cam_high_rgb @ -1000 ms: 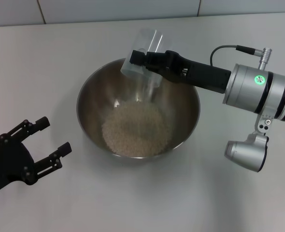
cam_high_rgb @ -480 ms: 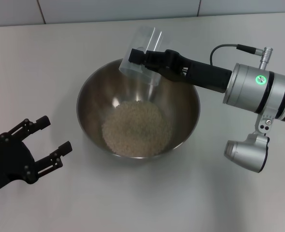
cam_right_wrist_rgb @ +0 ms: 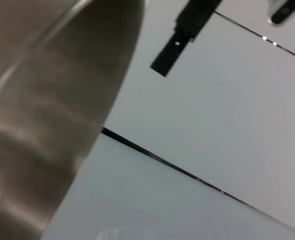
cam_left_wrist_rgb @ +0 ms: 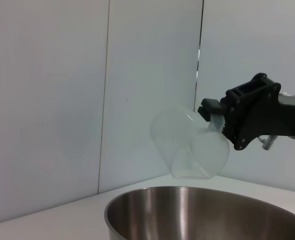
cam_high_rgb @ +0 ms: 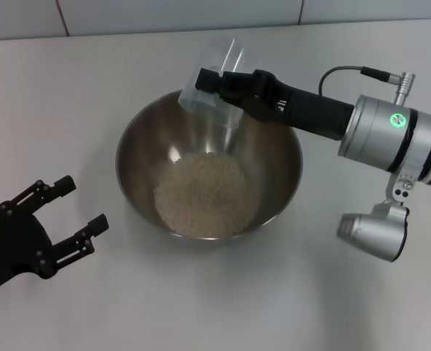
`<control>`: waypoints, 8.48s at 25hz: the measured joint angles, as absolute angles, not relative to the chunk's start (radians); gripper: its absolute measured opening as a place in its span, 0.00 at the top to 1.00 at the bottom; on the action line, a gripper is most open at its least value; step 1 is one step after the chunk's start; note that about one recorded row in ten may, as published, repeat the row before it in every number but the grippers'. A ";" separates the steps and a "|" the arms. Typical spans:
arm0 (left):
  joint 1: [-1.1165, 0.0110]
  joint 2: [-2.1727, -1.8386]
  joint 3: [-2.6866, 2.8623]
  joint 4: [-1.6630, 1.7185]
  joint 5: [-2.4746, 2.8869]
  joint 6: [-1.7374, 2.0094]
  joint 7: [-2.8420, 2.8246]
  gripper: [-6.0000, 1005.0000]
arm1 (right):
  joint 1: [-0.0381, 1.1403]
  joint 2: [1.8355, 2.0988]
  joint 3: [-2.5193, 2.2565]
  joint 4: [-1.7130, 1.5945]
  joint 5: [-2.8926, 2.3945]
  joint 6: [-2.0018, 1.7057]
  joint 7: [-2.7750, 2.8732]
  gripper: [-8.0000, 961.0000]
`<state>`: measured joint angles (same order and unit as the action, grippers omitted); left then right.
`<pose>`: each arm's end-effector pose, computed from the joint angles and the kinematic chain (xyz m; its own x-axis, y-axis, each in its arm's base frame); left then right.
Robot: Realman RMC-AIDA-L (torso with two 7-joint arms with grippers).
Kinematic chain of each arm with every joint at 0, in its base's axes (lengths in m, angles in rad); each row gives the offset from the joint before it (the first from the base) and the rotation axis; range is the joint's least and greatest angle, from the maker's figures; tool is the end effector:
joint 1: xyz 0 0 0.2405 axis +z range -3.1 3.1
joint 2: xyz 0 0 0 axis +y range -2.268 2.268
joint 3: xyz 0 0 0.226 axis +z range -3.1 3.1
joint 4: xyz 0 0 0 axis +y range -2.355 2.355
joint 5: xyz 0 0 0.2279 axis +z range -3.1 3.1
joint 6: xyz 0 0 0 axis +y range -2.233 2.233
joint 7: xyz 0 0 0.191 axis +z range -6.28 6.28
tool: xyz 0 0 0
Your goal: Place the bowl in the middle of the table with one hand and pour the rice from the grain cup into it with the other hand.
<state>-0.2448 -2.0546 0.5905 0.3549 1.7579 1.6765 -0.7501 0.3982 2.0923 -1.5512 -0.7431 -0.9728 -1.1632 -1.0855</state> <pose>-0.2969 0.2564 -0.0242 0.7199 0.0869 0.6886 0.4570 -0.8060 -0.3761 0.1330 0.3607 -0.0711 -0.0678 0.7727 0.6312 0.7603 0.4496 -0.4688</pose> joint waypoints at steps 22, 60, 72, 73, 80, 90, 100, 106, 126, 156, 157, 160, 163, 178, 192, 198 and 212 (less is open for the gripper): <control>-0.250 -2.048 0.590 0.361 1.758 1.686 -0.754 0.19 | 0.397 2.084 -1.577 -0.599 -0.635 -1.199 0.049 0.98; -0.253 -2.043 0.590 0.363 1.758 1.716 -0.760 0.19 | 0.212 2.092 -1.264 -0.500 -0.534 -1.249 0.469 0.98; -0.256 -2.045 0.589 0.364 1.756 1.723 -0.762 0.19 | 0.289 2.089 -1.262 -0.349 -0.534 -1.231 0.380 0.98; -0.256 -2.045 0.589 0.363 1.756 1.724 -0.762 0.19 | 0.299 2.089 -1.262 -0.325 -0.534 -1.227 0.371 0.98; -0.254 -2.045 0.589 0.363 1.756 1.733 -0.762 0.19 | 0.340 2.086 -1.260 -0.238 -0.534 -1.186 0.344 0.98; -0.249 -2.044 0.589 0.362 1.756 1.750 -0.762 0.19 | 0.404 2.088 -1.270 -0.145 -0.541 -1.124 0.336 0.98; -0.247 -2.042 0.589 0.363 1.756 1.755 -0.762 0.19 | 0.424 2.089 -1.274 -0.120 -0.544 -1.105 0.337 0.98; -0.246 -2.042 0.589 0.363 1.756 1.762 -0.761 0.19 | 0.438 2.089 -1.281 -0.103 -0.545 -1.095 0.342 0.98; -0.241 -2.037 0.589 0.362 1.756 1.771 -0.761 0.19 | 0.426 2.089 -1.287 -0.092 -0.546 -1.097 0.359 0.62; -0.241 -2.029 0.589 0.363 1.756 1.776 -0.761 0.19 | 0.330 2.082 -1.284 -0.074 -0.572 -1.234 0.371 0.62; -0.241 -2.029 0.589 0.364 1.756 1.776 -0.761 0.19 | 0.322 2.082 -1.281 -0.073 -0.572 -1.251 0.371 0.62; -0.241 -2.029 0.589 0.364 1.756 1.776 -0.761 0.19 | 0.303 2.080 -1.275 -0.073 -0.572 -1.309 0.373 0.61; -0.241 -2.028 0.589 0.363 1.758 1.776 -0.761 0.19 | 0.297 2.079 -1.276 -0.072 -0.572 -1.335 0.376 0.60; -0.244 -2.022 0.601 0.364 1.765 1.794 -0.761 0.19 | 0.271 2.012 -1.283 -0.086 -0.755 -1.587 0.547 0.55; -0.254 -2.019 0.601 0.364 1.807 1.804 -0.761 0.19 | 0.295 1.923 -1.275 -0.210 -1.073 -1.662 0.729 0.43; -0.279 -2.011 0.601 0.363 1.841 1.805 -0.764 0.19 | 0.329 1.912 -1.275 -0.246 -1.163 -1.652 0.785 0.38; -0.328 -1.990 0.601 0.417 1.896 1.838 -0.850 0.19 | 0.391 1.898 -1.276 -0.256 -1.263 -1.628 0.824 0.38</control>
